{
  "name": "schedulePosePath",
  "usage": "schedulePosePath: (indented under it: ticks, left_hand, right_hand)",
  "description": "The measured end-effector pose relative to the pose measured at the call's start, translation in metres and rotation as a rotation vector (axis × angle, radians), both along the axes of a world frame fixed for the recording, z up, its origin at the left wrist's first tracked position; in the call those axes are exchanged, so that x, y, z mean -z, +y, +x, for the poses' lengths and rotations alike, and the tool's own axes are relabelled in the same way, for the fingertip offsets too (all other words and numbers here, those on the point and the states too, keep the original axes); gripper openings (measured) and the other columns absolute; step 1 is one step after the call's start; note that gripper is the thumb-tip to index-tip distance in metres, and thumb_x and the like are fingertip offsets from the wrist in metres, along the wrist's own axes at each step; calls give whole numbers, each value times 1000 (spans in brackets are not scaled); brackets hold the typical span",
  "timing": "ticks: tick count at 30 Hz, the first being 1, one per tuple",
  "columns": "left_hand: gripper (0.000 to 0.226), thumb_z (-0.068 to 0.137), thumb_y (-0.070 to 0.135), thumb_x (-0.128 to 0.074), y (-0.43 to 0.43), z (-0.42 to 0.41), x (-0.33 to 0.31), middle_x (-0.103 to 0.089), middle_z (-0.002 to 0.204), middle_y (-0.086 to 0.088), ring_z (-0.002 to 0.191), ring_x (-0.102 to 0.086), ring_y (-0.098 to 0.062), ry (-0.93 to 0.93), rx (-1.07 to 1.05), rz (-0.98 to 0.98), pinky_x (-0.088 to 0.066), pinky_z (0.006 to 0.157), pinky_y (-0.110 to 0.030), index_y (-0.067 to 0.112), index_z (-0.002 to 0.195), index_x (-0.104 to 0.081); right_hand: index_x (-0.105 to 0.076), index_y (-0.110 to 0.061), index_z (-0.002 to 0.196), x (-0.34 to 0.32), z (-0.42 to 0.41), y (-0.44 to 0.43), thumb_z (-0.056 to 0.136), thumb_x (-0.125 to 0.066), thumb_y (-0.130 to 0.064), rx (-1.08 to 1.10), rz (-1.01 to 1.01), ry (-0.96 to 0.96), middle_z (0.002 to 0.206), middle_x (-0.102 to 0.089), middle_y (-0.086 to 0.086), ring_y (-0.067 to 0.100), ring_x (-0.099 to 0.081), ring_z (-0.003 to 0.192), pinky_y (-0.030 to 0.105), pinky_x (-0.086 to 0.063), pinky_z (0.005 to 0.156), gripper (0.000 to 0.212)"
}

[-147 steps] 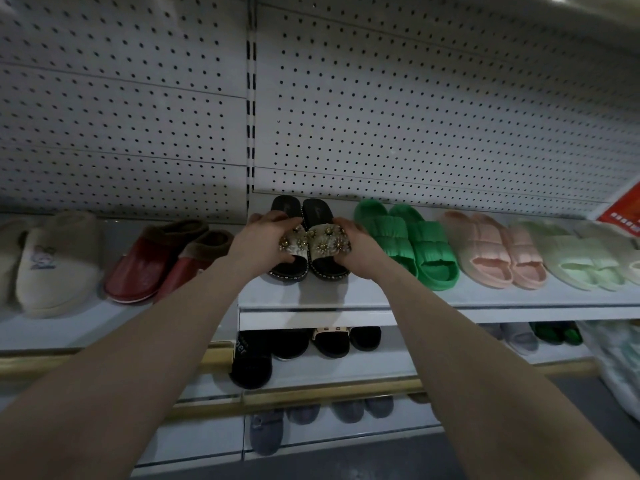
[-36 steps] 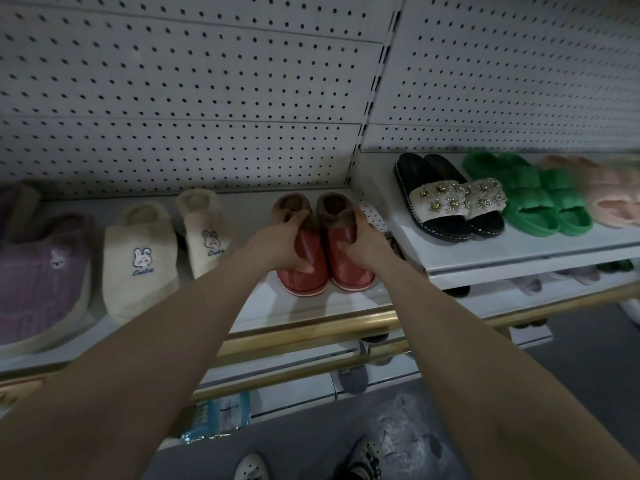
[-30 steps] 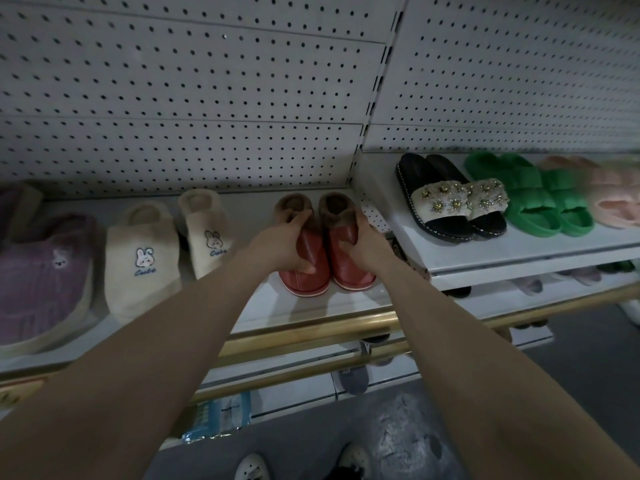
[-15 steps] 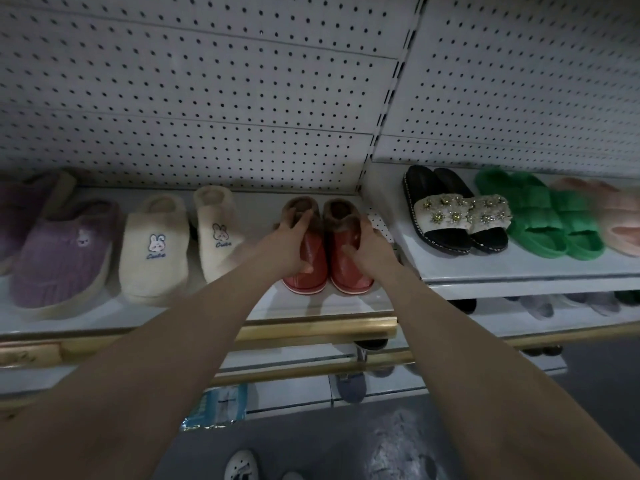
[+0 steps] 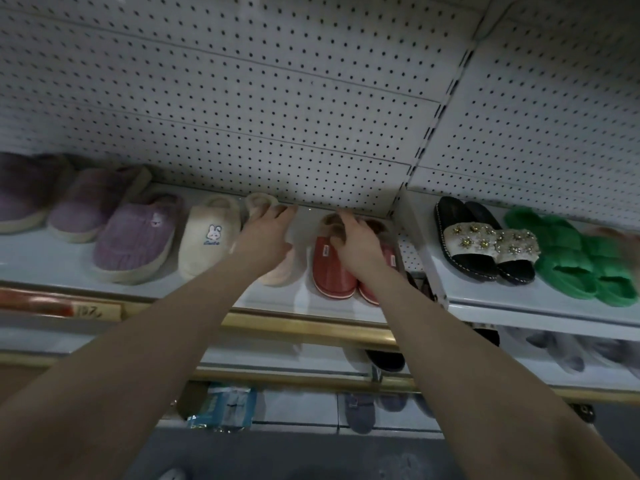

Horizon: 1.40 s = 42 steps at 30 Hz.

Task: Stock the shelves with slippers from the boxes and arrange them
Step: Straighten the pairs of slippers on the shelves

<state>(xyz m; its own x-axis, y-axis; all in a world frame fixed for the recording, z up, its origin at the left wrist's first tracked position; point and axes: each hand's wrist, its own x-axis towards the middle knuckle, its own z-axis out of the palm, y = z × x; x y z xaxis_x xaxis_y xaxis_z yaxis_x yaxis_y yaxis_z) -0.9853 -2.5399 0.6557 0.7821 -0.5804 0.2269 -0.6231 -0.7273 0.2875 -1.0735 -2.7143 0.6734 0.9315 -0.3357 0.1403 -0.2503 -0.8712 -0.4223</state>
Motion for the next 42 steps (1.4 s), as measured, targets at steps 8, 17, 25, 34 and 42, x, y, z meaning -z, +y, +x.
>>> schedulePosePath:
  ticks: [8, 17, 25, 34, 42]
  left_hand:
    - [95, 69, 49, -68, 87, 49, 6, -34, 149, -17, 136, -30, -41, 132, -100, 142, -34, 108, -51, 15, 147, -25]
    - [115, 65, 45, -83, 116, 83, 14, -17, 155, -12, 138, -25, -39, 285, 34, 191, -33, 107, -47, 16, 151, -12]
    - [119, 67, 42, -84, 109, 95, 14, -14, 159, -12, 141, -23, -37, 276, 111, 190, -28, 112, -42, 10, 153, -8]
    - [115, 63, 38, -86, 97, 102, 11, -13, 158, -9, 134, -37, -36, 271, 169, 224, -37, 105, -40, 18, 152, -16]
    - [122, 58, 59, -81, 81, 92, 11, -21, 155, -13, 139, -29, -31, 343, 216, 235, -40, 105, -41, 16, 151, -15]
  right_hand:
    - [-30, -24, 152, 4, 55, 66, 93, -59, -39, -133, 20, 101, 147, -41, 19, 36, -42, 133, 39, -40, 102, 67]
    - [-19, -24, 153, 10, 114, 94, 95, -42, -44, -92, -23, 316, 139, -51, 12, 33, -32, 136, 45, -38, 103, 66]
    - [-27, -18, 146, 25, 112, 96, 86, -61, -54, -17, 93, 366, 127, -54, 18, 37, -61, 105, 37, -49, 84, 78]
    - [-25, -23, 144, 35, 86, 97, 83, -61, -58, 110, 159, 303, 117, -64, 14, 34, -64, 101, 41, -53, 88, 80]
    - [-22, -21, 148, 34, 80, 98, 89, -60, -51, 199, 196, 267, 123, -60, 18, 39, -59, 110, 39, -48, 86, 77]
